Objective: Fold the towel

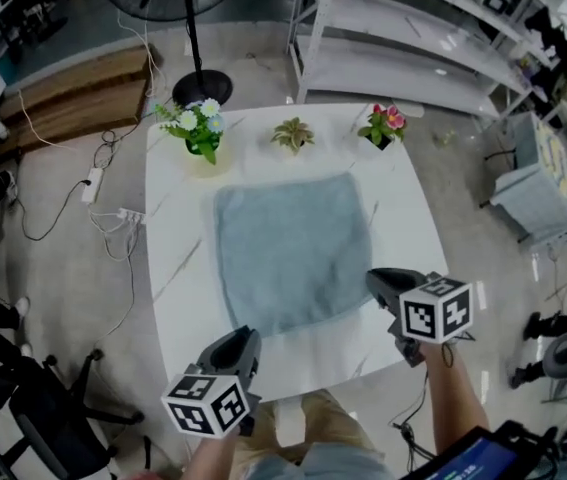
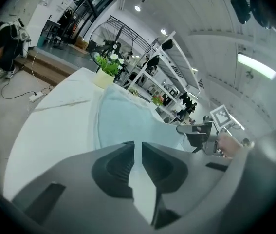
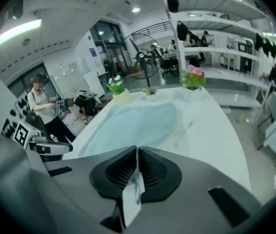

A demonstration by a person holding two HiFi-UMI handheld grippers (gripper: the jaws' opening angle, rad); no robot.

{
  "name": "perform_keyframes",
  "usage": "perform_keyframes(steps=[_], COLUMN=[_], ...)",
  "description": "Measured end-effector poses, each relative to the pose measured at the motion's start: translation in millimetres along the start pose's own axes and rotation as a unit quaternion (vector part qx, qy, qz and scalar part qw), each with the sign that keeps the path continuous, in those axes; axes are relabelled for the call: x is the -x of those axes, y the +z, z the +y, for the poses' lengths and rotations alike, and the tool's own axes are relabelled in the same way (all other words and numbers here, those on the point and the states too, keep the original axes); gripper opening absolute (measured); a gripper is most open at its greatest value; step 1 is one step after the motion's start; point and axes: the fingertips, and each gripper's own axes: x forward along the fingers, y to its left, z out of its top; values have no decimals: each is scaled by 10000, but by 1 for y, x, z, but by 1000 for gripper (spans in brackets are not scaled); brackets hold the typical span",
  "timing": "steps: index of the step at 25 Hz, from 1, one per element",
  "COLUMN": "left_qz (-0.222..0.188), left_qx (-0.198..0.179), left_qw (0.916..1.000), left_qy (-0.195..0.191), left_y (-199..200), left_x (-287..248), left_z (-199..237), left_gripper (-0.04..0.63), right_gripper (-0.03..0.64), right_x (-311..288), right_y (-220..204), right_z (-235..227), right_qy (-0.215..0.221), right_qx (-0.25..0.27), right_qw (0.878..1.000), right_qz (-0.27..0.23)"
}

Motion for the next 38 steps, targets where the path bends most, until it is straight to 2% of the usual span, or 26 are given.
perform_keyframes(steps=[3, 6, 10, 14, 21, 26, 32, 34, 35, 36, 38], left_qz=[-269, -530, -825, -922, -912, -830, -773, -784, -790, -799, -832], left_qx=[67, 180, 373, 512, 838, 924, 912, 855, 817, 770, 666], left_qw=[9996, 9984, 9958, 9941, 9914, 9916, 9924, 9929, 9932, 9935, 9940], left_qy=[-37, 0, 116, 265, 411, 367, 289, 273, 267, 260, 236], left_y=[9, 14, 17, 9, -17, -25, -25, -20, -17, -14, -4], left_x=[28, 55, 87, 111, 123, 119, 115, 115, 115, 115, 115], left_z=[6, 19, 40, 62, 89, 96, 96, 94, 92, 91, 85], left_gripper=[50, 48, 46, 46, 46, 46, 46, 46, 46, 46, 46], right_gripper=[31, 31, 31, 31, 31, 32, 41, 100, 188, 247, 267], right_x=[-6, -22, -52, -84, -128, -142, -159, -156, -150, -143, -123], right_y=[33, 47, 37, 11, -31, -42, -63, -66, -66, -64, -48], right_z=[54, 110, 173, 212, 231, 234, 229, 238, 244, 252, 266], right_qy=[50, 185, 387, 562, 673, 669, 792, 1057, 1230, 1394, 1673], right_qx=[901, 1677, 2508, 2954, 3023, 3087, 2895, 2843, 2803, 2761, 2669], right_qw=[9959, 9857, 9667, 9517, 9452, 9414, 9437, 9407, 9389, 9380, 9397], right_qz=[-36, 47, 337, 626, 1036, 1187, 1387, 1517, 1573, 1564, 1333])
